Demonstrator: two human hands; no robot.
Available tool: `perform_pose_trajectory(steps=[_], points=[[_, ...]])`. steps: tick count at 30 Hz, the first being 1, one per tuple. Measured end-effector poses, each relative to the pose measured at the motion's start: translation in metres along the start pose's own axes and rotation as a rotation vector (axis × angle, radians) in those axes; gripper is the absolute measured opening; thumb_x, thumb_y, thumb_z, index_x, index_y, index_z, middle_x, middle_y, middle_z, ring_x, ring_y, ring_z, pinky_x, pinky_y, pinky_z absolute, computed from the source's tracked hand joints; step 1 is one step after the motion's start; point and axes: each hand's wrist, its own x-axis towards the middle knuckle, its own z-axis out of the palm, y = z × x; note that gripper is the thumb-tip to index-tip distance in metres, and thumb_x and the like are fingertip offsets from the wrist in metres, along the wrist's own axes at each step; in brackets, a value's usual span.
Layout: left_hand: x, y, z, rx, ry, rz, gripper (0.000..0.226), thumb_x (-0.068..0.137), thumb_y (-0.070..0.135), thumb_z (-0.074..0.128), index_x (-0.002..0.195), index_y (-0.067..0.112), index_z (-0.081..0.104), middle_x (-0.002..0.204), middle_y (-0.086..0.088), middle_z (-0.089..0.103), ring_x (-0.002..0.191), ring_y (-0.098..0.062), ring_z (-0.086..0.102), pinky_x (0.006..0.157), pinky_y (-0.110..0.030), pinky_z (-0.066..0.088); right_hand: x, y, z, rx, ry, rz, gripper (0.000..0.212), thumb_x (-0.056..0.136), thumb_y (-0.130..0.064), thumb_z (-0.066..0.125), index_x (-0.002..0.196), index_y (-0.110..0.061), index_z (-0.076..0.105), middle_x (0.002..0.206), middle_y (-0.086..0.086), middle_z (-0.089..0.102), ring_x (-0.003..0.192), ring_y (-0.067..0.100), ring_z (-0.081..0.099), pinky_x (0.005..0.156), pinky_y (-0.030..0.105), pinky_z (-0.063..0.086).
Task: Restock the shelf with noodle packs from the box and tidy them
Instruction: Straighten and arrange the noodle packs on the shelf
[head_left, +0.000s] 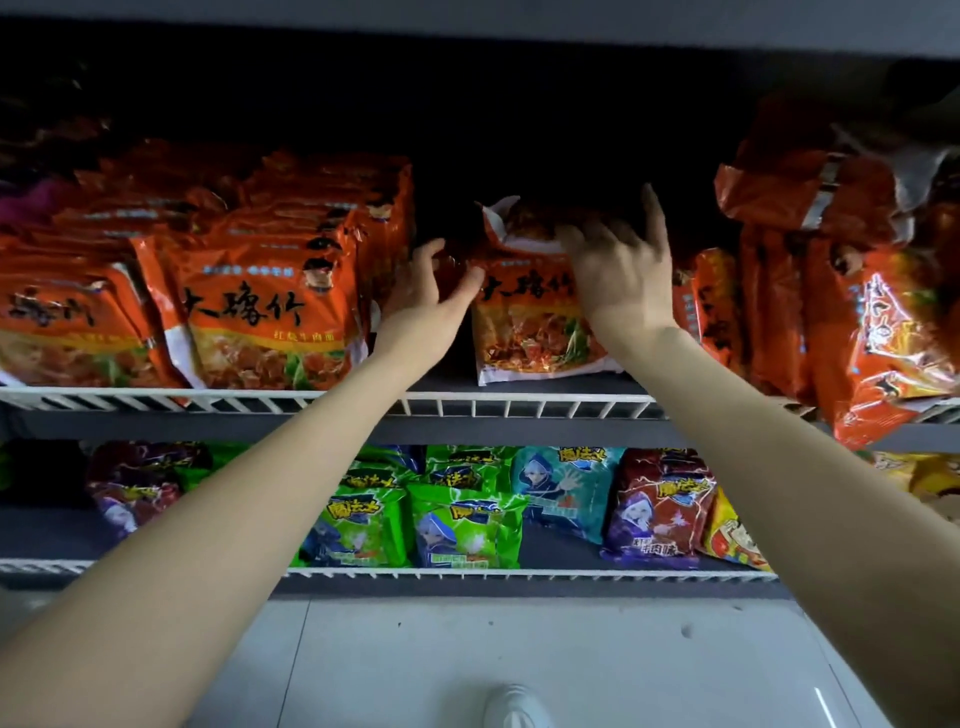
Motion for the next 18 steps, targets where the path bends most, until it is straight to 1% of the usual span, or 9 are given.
perform_pose_trajectory(steps=[2, 3, 4, 5, 7, 9, 12, 15, 18], points=[[-0.004, 0.001, -0.004, -0.099, 0.054, 0.007, 0.049, 0.097, 0.050, 0.034, 0.141, 0.029, 0.029, 0.140, 0.005, 0.042, 0.121, -0.015, 0.044, 0.093, -0.025, 0.032, -0.014, -0.001, -0.012, 0.099, 0.233, -0.055, 0.033, 0.082, 0.001, 0.050, 0.099, -0.016, 0.072, 0.095, 0.004, 0.073, 0.091, 0.026, 0.068, 0.109, 0.050, 0.034], [-0.007, 0.002, -0.006, -0.145, 0.083, 0.006, 0.046, 0.099, 0.047, 0.033, 0.140, 0.027, 0.031, 0.135, 0.007, 0.045, 0.115, -0.011, 0.044, 0.088, -0.021, 0.031, -0.025, -0.001, -0.016, 0.157, 0.274, -0.105, 0.030, 0.084, -0.001, 0.053, 0.100, -0.017, 0.072, 0.100, 0.004, 0.072, 0.096, 0.025, 0.067, 0.110, 0.048, 0.029], [-0.009, 0.003, -0.007, -0.180, 0.103, -0.005, 0.044, 0.100, 0.045, 0.032, 0.140, 0.026, 0.033, 0.131, 0.009, 0.046, 0.111, -0.008, 0.043, 0.083, -0.018, 0.029, -0.036, -0.001, -0.020, 0.204, 0.248, -0.161, 0.026, 0.085, -0.004, 0.058, 0.101, -0.017, 0.073, 0.103, 0.004, 0.072, 0.100, 0.026, 0.066, 0.111, 0.048, 0.025], [-0.009, 0.003, -0.007, -0.205, 0.109, -0.012, 0.044, 0.100, 0.045, 0.032, 0.139, 0.025, 0.034, 0.131, 0.008, 0.047, 0.111, -0.006, 0.042, 0.082, -0.016, 0.028, -0.047, -0.001, -0.023, 0.263, 0.164, -0.204, 0.022, 0.084, -0.008, 0.062, 0.101, -0.018, 0.073, 0.105, 0.004, 0.071, 0.103, 0.027, 0.065, 0.110, 0.049, 0.024], [-0.007, 0.001, -0.006, -0.213, 0.078, -0.031, 0.049, 0.097, 0.049, 0.037, 0.140, 0.025, 0.034, 0.138, 0.004, 0.046, 0.121, -0.010, 0.044, 0.087, -0.017, 0.028, -0.061, 0.005, -0.021, 0.420, -0.056, -0.230, 0.019, 0.083, -0.021, 0.065, 0.100, -0.017, 0.073, 0.109, 0.005, 0.070, 0.106, 0.031, 0.062, 0.104, 0.052, 0.033], [-0.007, 0.002, -0.003, -0.155, -0.002, -0.064, 0.057, 0.093, 0.055, 0.042, 0.142, 0.029, 0.030, 0.143, 0.001, 0.042, 0.129, -0.018, 0.041, 0.092, -0.022, 0.028, -0.069, 0.012, -0.021, 0.569, -0.233, -0.154, 0.027, 0.087, -0.037, 0.058, 0.100, -0.018, 0.073, 0.114, 0.004, 0.067, 0.110, 0.033, 0.057, 0.096, 0.050, 0.042], [-0.008, 0.007, 0.004, -0.036, -0.089, -0.090, 0.069, 0.089, 0.055, 0.050, 0.146, 0.031, 0.019, 0.148, -0.001, 0.034, 0.130, -0.023, 0.039, 0.090, -0.024, 0.026, -0.069, 0.015, -0.030, 0.668, -0.252, 0.016, 0.037, 0.095, -0.041, 0.044, 0.109, -0.017, 0.068, 0.121, 0.006, 0.059, 0.110, 0.034, 0.052, 0.093, 0.044, 0.043], [-0.010, 0.012, 0.009, -0.070, -0.170, -0.108, 0.084, 0.086, 0.045, 0.062, 0.150, 0.029, 0.010, 0.149, 0.001, 0.034, 0.131, -0.021, 0.039, 0.090, -0.023, 0.029, -0.059, 0.007, -0.032, 0.656, -0.410, 0.190, 0.044, 0.098, -0.042, 0.042, 0.136, -0.020, 0.044, 0.136, 0.015, 0.039, 0.118, 0.042, 0.043, 0.094, 0.044, 0.041], [-0.014, 0.013, 0.011, -0.141, -0.206, -0.128, 0.087, 0.087, 0.032, 0.065, 0.150, 0.027, 0.006, 0.150, 0.003, 0.032, 0.132, -0.018, 0.037, 0.090, -0.020, 0.026, -0.052, -0.001, -0.029, 0.779, -0.583, 0.364, 0.054, 0.098, -0.042, 0.042, 0.146, -0.024, 0.026, 0.135, 0.021, 0.036, 0.110, 0.046, 0.050, 0.087, 0.043, 0.043]])
